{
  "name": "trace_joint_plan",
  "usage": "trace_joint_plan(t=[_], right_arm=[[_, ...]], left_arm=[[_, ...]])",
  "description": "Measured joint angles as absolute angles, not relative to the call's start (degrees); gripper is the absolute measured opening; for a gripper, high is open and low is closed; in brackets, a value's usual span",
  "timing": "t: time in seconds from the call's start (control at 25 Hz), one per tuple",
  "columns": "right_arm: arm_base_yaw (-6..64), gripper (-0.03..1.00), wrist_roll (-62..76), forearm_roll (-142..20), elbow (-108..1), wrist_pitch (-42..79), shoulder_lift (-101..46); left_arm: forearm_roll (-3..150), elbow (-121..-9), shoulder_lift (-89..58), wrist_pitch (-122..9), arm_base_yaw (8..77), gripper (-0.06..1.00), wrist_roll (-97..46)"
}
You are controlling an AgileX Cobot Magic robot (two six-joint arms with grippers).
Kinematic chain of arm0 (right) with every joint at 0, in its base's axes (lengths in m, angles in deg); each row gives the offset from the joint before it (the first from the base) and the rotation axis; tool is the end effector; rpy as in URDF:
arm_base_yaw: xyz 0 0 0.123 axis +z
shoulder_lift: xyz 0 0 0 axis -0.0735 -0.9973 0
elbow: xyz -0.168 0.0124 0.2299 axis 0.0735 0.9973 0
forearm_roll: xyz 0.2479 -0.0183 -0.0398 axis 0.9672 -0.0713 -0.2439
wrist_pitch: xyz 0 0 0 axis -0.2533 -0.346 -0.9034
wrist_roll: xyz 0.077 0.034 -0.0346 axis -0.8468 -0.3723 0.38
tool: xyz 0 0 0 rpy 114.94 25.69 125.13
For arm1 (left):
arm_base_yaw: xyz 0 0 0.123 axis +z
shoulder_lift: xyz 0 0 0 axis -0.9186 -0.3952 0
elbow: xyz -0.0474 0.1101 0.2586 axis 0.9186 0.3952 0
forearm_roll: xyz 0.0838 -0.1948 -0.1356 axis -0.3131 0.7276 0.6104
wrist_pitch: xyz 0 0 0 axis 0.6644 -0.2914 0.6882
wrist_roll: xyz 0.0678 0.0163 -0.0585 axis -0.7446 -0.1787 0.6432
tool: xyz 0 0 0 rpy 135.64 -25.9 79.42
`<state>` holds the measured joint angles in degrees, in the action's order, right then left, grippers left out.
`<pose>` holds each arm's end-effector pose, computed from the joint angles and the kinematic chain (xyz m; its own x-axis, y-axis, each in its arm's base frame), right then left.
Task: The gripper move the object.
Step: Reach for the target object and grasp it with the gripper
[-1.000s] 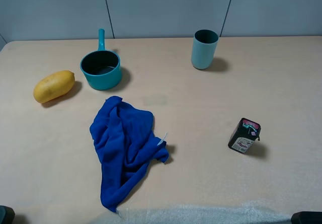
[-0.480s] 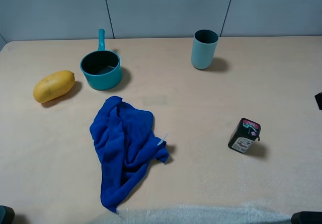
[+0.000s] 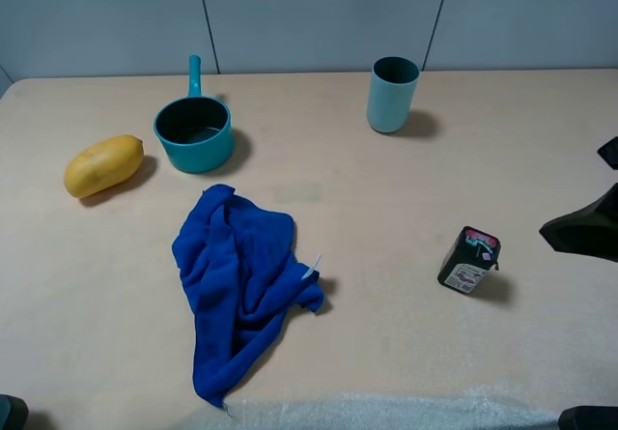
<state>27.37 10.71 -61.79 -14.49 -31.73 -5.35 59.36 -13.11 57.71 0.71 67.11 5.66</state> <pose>0.1293 0.0655 0.2862 -0.5967 -0.6734 -0.4365 -0.7189 0.6902 -0.0821 -0.0044 0.0013 0.2731 -0.4665 0.0593 -0.8825 0.0093 0.9980 0.0621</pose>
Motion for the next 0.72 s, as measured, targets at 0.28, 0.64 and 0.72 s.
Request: trace_joint_plan(t=[0.28,0.64,0.72], right_arm=[[29.35,0.69,13.89,-62.83,-14.53,-29.66,-13.52],[29.35,0.69,16.19,-62.96,-14.53,-24.82,-23.42],[29.35,0.69,16.41,-63.04,-14.53,-23.92,-25.64]], left_arm=[[59.36,-13.11,57.71,0.71,67.11,0.97,5.66],[59.36,-13.11,57.71,0.71,67.11,0.97,5.66],[59.36,-13.11,57.71,0.71,67.11,0.97,5.66]])
